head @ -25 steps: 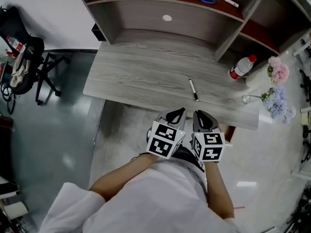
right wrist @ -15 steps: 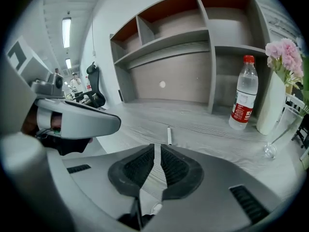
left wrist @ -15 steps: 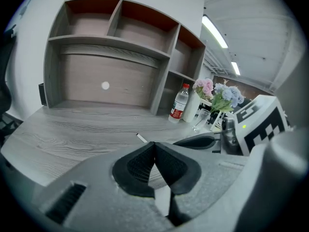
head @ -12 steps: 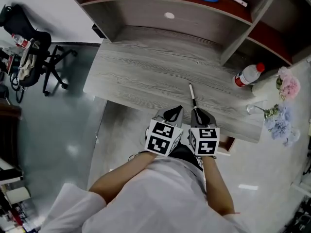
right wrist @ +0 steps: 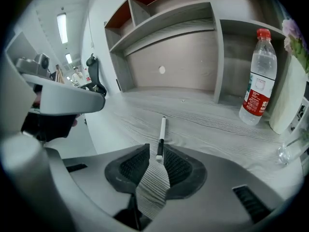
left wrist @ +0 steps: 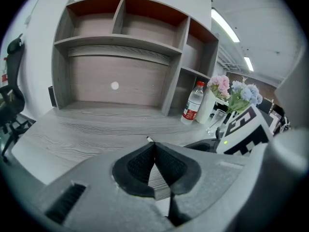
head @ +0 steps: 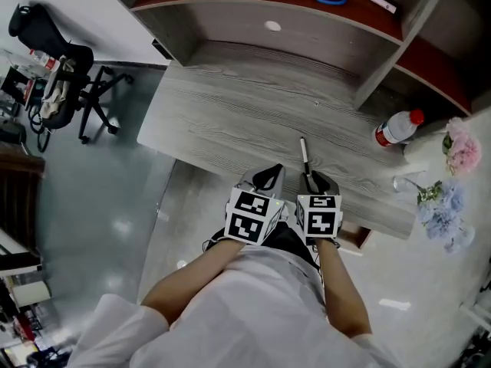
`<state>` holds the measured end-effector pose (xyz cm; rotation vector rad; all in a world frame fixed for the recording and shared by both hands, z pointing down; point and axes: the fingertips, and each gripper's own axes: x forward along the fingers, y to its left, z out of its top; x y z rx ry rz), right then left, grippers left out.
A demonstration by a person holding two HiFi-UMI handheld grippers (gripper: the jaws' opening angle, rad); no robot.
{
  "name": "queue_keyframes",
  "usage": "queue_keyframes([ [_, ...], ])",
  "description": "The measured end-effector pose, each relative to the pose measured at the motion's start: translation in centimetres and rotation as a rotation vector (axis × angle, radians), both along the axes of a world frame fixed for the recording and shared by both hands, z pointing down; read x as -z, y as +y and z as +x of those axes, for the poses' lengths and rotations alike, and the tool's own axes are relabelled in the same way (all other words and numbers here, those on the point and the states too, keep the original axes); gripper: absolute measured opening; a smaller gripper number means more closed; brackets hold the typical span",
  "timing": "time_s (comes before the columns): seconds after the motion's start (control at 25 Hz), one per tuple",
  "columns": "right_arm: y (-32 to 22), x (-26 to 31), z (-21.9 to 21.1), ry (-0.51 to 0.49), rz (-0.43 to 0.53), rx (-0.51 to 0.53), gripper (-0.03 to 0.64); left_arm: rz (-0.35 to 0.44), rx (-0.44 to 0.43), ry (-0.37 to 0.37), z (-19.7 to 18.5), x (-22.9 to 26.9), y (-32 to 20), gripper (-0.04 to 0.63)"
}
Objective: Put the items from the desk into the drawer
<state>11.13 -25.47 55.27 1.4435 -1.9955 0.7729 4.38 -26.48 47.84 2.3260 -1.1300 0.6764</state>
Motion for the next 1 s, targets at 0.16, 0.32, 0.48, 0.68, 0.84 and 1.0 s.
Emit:
queue_keyframes([
  [0.16, -0.8, -0.7, 0.1, 0.013, -0.024, -0.014, 0.067, 0.0, 0.013, -0.007, -0.5, -0.1, 0.1, 0.003],
  [0.32, -1.3, -1.6, 0.3, 0.033, -0.052, -0.018, 0.067, -0.004, 0.039, -0.009, -1.4, -0.2, 0.3, 0.002],
  [0.48, -1.4, -2.0, 0.6, 0.078, -0.071, -0.03, 0.045, -0.003, 0.046, -0.002, -2.1, -0.1, 0.6, 0.002],
  [0.68, -0.8, -1.9, 0.8, 0.099, -0.068, -0.02, 0.037, 0.0, 0.028, 0.008, -3.0, 0.1, 1.3, 0.003],
  [0.84, 0.7, -1.0, 0.6, 0.102, -0.044, -0.047, 0.037, 0.002, 0.001, 0.033, -3.5, 0.4, 2.1, 0.002],
  [1.0, 3.1, -0.2, -0.1, 0.108, -0.031, -0.081, 0.037, 0.001, -0.045, 0.058, -3.6, 0.4, 3.4, 0.003],
])
